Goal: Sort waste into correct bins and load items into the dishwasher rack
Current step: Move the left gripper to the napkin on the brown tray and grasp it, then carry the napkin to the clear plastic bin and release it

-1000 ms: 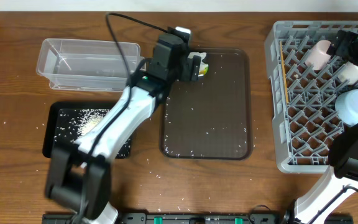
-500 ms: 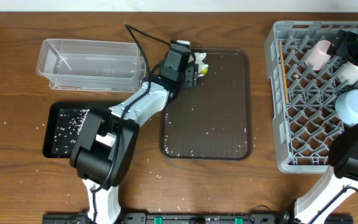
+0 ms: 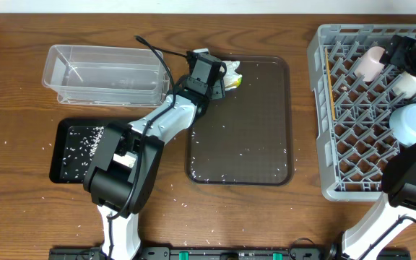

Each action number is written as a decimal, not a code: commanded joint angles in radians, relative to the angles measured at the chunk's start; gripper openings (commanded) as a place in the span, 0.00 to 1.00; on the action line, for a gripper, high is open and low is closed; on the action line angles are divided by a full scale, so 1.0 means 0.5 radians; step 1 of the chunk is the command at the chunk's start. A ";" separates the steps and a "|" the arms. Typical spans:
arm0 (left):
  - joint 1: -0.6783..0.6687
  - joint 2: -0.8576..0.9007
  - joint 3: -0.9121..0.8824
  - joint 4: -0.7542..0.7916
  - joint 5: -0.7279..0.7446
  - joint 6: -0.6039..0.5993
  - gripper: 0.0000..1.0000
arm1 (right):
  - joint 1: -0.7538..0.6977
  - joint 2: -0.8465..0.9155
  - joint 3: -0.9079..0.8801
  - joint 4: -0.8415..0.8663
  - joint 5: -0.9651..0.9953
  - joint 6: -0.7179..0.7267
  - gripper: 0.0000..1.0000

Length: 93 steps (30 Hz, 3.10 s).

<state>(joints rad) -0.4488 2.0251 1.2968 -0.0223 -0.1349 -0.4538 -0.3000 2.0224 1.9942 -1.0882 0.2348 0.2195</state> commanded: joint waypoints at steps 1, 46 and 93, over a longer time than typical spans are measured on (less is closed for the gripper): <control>0.008 0.046 -0.009 -0.023 -0.047 -0.153 0.70 | -0.001 0.011 0.011 -0.003 0.000 0.022 0.99; 0.008 -0.249 -0.008 -0.023 -0.047 0.002 0.06 | 0.000 0.011 0.011 -0.003 0.000 0.023 0.99; 0.672 -0.744 -0.009 -0.397 -0.052 -0.060 0.78 | 0.000 0.011 0.011 -0.003 0.000 0.022 0.99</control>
<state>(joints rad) -0.1131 1.6661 1.2945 -0.2096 -0.3912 -0.4866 -0.3000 2.0224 1.9942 -1.0882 0.2348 0.2195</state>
